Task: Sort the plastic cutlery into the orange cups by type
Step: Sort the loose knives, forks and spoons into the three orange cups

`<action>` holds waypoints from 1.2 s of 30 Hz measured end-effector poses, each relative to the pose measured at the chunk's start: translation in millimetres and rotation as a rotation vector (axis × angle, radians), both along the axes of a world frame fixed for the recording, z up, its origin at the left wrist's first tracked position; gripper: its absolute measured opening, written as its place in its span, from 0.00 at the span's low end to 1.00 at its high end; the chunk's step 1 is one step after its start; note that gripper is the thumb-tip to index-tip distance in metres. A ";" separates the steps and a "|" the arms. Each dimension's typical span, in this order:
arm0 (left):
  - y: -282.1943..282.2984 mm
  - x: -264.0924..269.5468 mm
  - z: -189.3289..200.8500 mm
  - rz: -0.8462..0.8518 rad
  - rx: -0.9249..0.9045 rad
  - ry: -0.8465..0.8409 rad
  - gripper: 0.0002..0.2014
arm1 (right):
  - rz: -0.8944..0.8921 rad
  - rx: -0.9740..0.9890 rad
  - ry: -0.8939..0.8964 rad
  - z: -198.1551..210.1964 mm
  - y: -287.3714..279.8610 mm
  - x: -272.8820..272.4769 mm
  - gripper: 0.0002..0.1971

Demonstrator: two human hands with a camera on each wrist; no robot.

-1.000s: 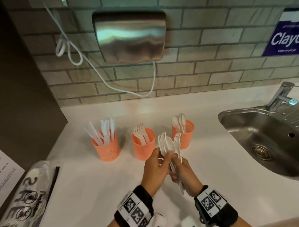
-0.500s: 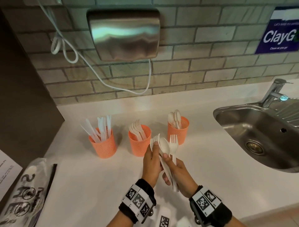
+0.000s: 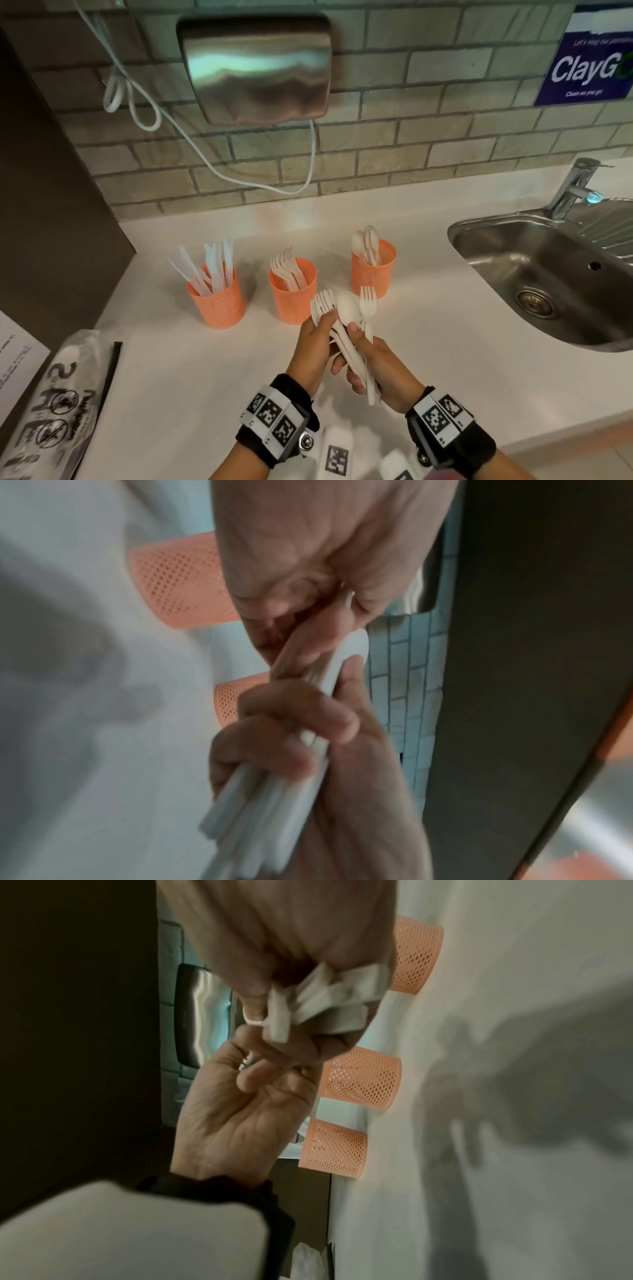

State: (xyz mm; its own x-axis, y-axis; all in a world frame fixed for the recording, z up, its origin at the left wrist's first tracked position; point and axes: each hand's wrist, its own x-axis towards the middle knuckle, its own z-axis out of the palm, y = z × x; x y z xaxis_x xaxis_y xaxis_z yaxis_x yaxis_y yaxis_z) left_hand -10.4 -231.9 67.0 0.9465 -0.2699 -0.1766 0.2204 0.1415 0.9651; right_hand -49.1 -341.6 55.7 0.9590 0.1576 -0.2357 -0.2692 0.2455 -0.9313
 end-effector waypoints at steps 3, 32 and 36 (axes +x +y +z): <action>2.5 4.8 0.2 0.057 -0.027 0.007 0.13 | 0.045 -0.072 -0.002 0.2 -1.7 -3.7 0.20; -12.9 15.1 12.6 0.241 -0.098 0.003 0.09 | -0.174 -0.698 -0.087 -12.6 -11.2 -4.7 0.16; 2.4 55.7 36.5 0.277 -0.137 -0.158 0.10 | -0.217 -0.681 -0.083 -15.4 -23.1 -5.7 0.18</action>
